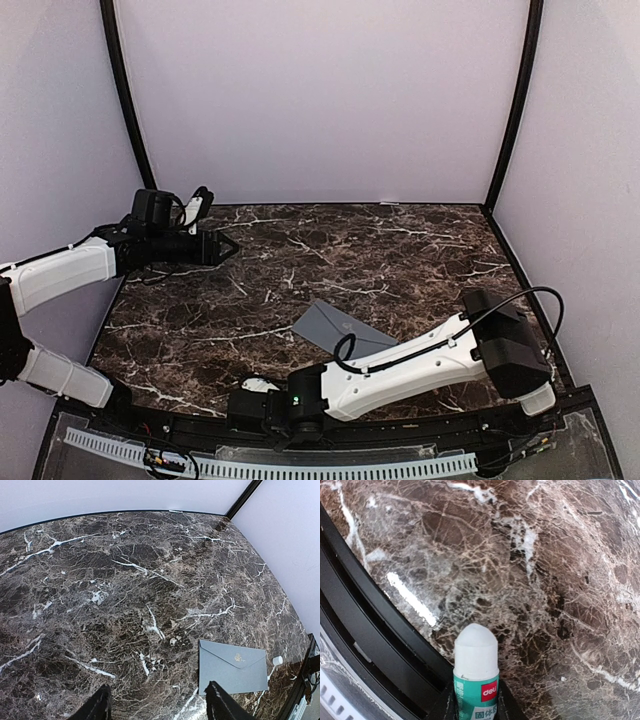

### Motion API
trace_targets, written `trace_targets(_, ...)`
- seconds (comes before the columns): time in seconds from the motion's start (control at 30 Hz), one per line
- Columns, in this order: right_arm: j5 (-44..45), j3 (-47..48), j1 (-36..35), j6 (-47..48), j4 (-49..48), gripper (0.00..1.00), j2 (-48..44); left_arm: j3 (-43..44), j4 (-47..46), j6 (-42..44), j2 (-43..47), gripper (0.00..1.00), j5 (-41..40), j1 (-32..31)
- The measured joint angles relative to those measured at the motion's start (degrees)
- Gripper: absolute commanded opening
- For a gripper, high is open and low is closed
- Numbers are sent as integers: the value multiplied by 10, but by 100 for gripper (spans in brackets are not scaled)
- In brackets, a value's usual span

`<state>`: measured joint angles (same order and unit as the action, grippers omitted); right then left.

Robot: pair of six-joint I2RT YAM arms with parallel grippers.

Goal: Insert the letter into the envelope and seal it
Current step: Pick up the solid glue from the center of the board.

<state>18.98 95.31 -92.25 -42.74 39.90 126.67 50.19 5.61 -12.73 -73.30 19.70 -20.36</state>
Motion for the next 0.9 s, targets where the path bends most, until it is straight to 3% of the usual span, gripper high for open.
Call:
trace_targets(0.27,-2,-94,10,-27,-71,14,-56,-14,-11,-6,17,61,1,0)
trace_targets(0.5,0,-265,65,-37,-188,15,-236,-85,-76,-92,126,57,50,-8)
trace_targets(0.7,-17,-436,136,-22,-407,15,-434,-110,-136,-183,192,57,73,-123)
trace_targets(0.9,-23,-515,154,28,-565,15,-522,-112,-236,-252,190,58,96,-232)
